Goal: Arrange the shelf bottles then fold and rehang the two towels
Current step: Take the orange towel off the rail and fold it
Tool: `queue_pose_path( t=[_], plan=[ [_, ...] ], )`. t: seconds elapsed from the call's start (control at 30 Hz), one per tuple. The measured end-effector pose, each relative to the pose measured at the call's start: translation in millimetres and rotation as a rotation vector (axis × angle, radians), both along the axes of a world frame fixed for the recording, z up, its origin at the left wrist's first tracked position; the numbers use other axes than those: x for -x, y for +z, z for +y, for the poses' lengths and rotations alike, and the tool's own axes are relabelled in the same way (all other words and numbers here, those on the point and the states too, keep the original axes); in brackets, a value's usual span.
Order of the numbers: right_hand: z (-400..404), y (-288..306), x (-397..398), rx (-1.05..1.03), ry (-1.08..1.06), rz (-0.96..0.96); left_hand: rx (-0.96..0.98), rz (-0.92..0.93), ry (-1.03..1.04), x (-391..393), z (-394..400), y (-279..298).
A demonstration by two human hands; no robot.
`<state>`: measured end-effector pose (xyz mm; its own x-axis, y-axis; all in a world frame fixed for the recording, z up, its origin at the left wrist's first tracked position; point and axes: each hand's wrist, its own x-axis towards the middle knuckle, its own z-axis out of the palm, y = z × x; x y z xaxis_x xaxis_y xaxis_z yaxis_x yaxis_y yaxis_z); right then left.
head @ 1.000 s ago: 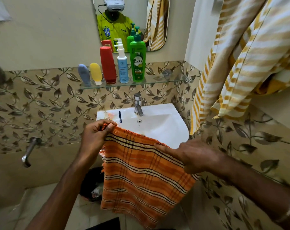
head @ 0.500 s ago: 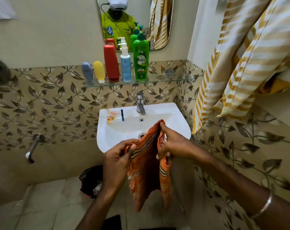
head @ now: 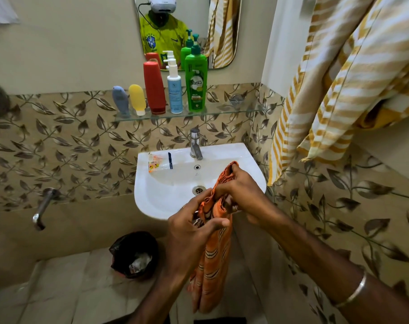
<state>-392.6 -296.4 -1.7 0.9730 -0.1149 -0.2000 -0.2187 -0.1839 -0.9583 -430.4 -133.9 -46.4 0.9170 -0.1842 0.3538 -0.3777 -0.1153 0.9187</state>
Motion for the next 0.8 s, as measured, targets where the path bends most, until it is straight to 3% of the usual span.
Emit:
queue_pose_path(
  t=[0.17,0.3,0.57,0.7,0.8],
  plan=[
    [-2.4,3.2,5.8,-0.156,-0.034,-0.019,-0.192,-0.211,0.074,-6.0,-3.8,6.6],
    [-9.2,7.1,10.5,-0.282,0.027,-0.04,-0.122,-0.243,0.006,-4.6,0.4,18.5],
    [-16.7,-19.0,16.0,0.046,-0.173,-0.306,0.061,-0.09,0.033,-20.3,5.5,41.0],
    [-34.4,-30.7,16.9,-0.109,-0.047,-0.143,0.141,-0.118,-0.028,-25.0,12.9,57.3],
    [-34.3,-31.6,19.3,-0.155,0.015,-0.21,0.176,-0.196,-0.018,-30.4,30.4,63.0]
  ],
)
